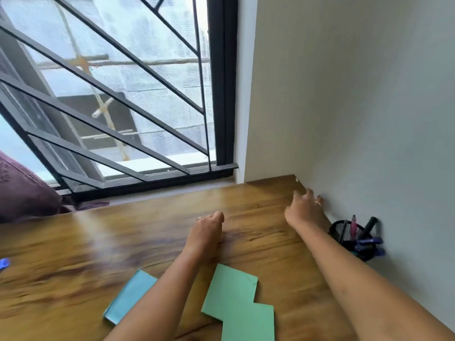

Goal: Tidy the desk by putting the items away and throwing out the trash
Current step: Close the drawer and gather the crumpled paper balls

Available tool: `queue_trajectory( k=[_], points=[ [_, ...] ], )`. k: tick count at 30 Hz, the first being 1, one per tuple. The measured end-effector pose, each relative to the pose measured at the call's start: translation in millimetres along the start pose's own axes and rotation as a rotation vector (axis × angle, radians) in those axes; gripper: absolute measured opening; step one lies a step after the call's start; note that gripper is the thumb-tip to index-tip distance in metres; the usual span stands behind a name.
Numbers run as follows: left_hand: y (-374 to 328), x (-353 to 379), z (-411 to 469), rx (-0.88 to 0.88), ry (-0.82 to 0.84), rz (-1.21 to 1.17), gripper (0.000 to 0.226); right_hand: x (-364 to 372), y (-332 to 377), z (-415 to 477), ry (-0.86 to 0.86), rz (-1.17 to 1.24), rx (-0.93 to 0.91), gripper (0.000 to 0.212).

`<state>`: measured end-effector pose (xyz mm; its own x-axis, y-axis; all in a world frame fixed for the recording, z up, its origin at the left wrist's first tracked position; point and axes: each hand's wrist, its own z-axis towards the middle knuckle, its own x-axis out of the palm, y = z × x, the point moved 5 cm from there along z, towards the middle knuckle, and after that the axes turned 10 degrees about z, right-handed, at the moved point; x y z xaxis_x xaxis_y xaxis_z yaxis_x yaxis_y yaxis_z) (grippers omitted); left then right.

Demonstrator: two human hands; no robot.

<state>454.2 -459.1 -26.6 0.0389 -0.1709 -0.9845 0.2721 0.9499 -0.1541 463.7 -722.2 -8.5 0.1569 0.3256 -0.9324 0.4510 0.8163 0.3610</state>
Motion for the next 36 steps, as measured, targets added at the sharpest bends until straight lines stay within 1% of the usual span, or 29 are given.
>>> queue_trajectory(
  k=[3, 6, 8, 11, 13, 17, 19, 23, 24, 27, 30, 32, 36],
  points=[
    [11.8, -12.7, -1.5, -0.061, -0.065, -0.053, 0.024, 3.4, -1.5, 19.7, 0.057, 0.057, 0.110, 0.044],
    [35.0, -18.9, -14.7, -0.146, -0.110, -0.139, 0.021, 9.7, 7.5, 23.7, 0.041, -0.018, 0.088, 0.036],
    [55.2, -23.3, -25.5, -0.231, -0.122, -0.154, 0.021, 18.1, 23.4, 20.2, 0.057, 0.008, 0.058, 0.033],
    [92.0, -34.6, -47.5, -0.368, -0.149, -0.177, 0.021, 32.5, 75.1, 1.5, 0.098, 0.098, -0.119, 0.028],
    [116.9, -43.4, -65.7, -0.474, -0.177, -0.231, 0.019, 38.2, 117.5, -20.1, 0.139, 0.098, -0.245, 0.035],
    [167.0, -68.7, -114.5, -0.685, -0.281, -0.257, 0.025, 56.9, 206.6, -83.2, 0.270, 0.204, -0.462, 0.037],
    [193.6, -83.3, -141.8, -0.778, -0.350, -0.283, 0.024, 66.0, 251.4, -123.0, 0.344, 0.210, -0.582, 0.038],
    [258.6, -108.0, -214.9, -0.959, -0.452, -0.311, 0.015, 92.5, 336.0, -218.8, 0.501, 0.178, -0.827, 0.025],
    [277.5, -112.9, -237.3, -1.001, -0.482, -0.315, 0.014, 99.2, 355.8, -244.9, 0.525, 0.175, -0.880, 0.026],
    [331.1, -123.5, -304.6, -1.118, -0.528, -0.312, 0.014, 117.2, 406.8, -315.4, 0.533, 0.146, -0.997, 0.038],
    [380.2, -133.3, -365.2, -1.139, -0.567, -0.320, 0.012, 133.4, 443.1, -371.6, 0.503, 0.084, -0.994, 0.051],
    [414.0, -138.9, -403.0, -1.161, -0.552, -0.341, 0.012, 147.0, 463.3, -399.1, 0.494, 0.051, -0.975, 0.054],
    [463.4, -147.9, -459.1, -1.161, -0.528, -0.321, 0.015, 169.8, 486.4, -422.2, 0.493, 0.026, -0.872, 0.065]
  ],
)
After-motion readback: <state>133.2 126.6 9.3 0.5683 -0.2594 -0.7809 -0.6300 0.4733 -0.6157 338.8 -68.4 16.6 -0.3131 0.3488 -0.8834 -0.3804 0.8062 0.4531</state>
